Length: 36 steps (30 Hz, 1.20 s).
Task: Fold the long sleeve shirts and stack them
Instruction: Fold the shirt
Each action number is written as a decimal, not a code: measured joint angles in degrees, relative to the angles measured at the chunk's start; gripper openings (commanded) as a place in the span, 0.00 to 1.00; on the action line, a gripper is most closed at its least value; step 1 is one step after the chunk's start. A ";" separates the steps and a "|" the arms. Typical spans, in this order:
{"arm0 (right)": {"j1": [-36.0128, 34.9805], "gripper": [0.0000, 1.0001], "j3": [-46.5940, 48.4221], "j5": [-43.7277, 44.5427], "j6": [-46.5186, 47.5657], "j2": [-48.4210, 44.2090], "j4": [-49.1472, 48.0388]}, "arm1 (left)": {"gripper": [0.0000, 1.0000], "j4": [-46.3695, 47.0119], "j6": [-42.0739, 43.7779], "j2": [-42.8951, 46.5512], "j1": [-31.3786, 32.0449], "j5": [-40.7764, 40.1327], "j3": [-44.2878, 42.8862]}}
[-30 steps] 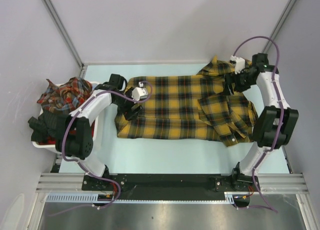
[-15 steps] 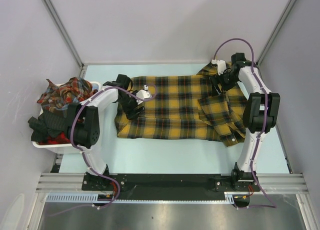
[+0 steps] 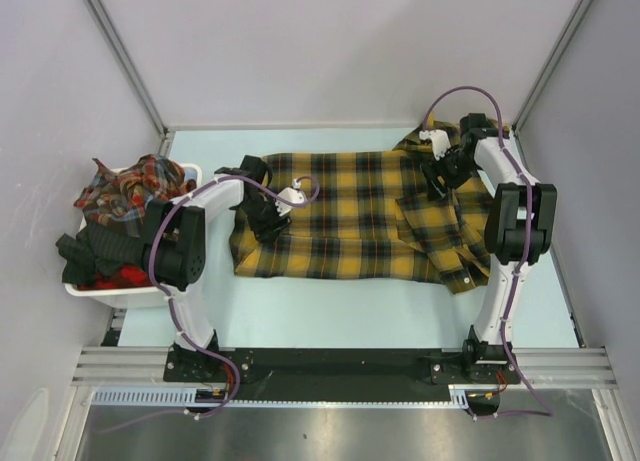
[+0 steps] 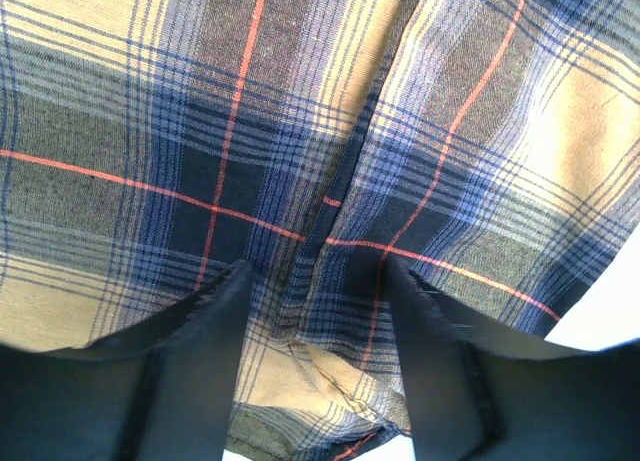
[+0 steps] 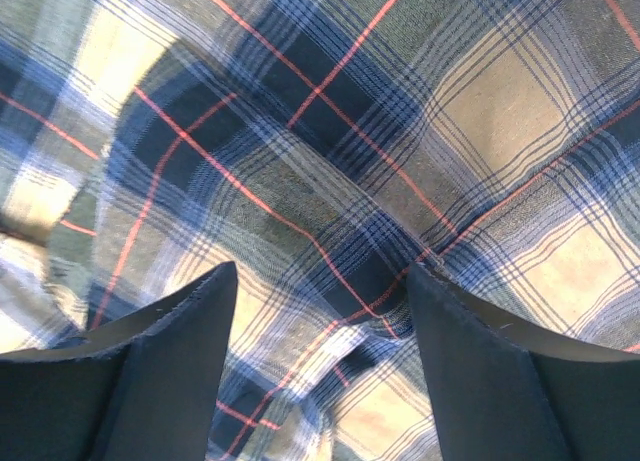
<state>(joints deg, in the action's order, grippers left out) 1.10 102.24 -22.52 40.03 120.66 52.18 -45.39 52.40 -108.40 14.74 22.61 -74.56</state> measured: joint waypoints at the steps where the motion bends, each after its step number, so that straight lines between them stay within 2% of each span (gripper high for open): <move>1: 0.00 0.56 0.00 0.28 0.31 0.28 -0.11 | 0.50 0.04 0.04 -0.07 0.00 0.00 0.00; 2: -0.02 0.51 0.02 0.66 0.72 0.70 -0.17 | 0.47 0.02 0.04 -0.07 0.02 0.00 0.00; 3: -0.04 0.36 0.02 1.05 1.16 1.07 -0.24 | 0.44 0.02 0.02 -0.04 0.02 0.02 0.00; 5: -0.15 0.26 0.13 1.79 2.05 1.66 -0.20 | 0.37 -0.04 0.04 -0.04 0.04 0.00 0.00; 8: -0.20 0.04 1.40 2.54 2.34 2.43 0.44 | 0.26 -0.33 0.04 -0.04 0.04 0.07 0.00; 9: -0.24 0.00 1.88 2.60 2.40 2.47 0.57 | 0.22 -0.46 -0.04 -0.02 0.04 0.09 0.00; 10: -0.26 0.00 2.40 2.58 2.40 2.47 0.70 | 0.11 -0.61 -0.11 0.07 0.04 0.09 0.00; 11: -0.31 0.00 2.99 2.56 2.27 2.45 0.72 | 0.06 -0.83 -0.15 0.22 0.04 0.09 0.00; 13: -0.42 0.00 3.93 2.40 2.10 2.45 0.72 | 0.00 -1.38 -0.55 0.70 0.04 0.11 0.00; 32: -3.39 0.00 8.81 2.12 1.44 2.47 0.70 | 0.00 -1.31 -1.90 4.20 -1.68 -0.76 0.28; 33: -3.54 0.02 8.81 2.16 1.03 2.47 0.44 | 0.01 -0.13 -2.34 4.39 -1.68 -1.38 0.81; 34: -3.58 0.07 8.81 2.19 0.68 2.47 0.11 | 0.09 0.92 -2.69 4.42 -1.70 -2.05 1.38; 35: -3.61 0.27 8.81 2.34 0.37 2.54 -0.24 | 0.19 2.16 -3.17 4.42 -1.70 -3.02 2.01; 36: -3.58 0.40 8.90 2.60 -0.22 2.58 -0.37 | 0.43 3.37 -3.67 4.42 -1.70 -3.80 2.69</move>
<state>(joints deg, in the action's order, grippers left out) -2.48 111.13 -19.92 39.81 123.24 51.81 -42.02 48.73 -103.98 13.04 18.81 -71.88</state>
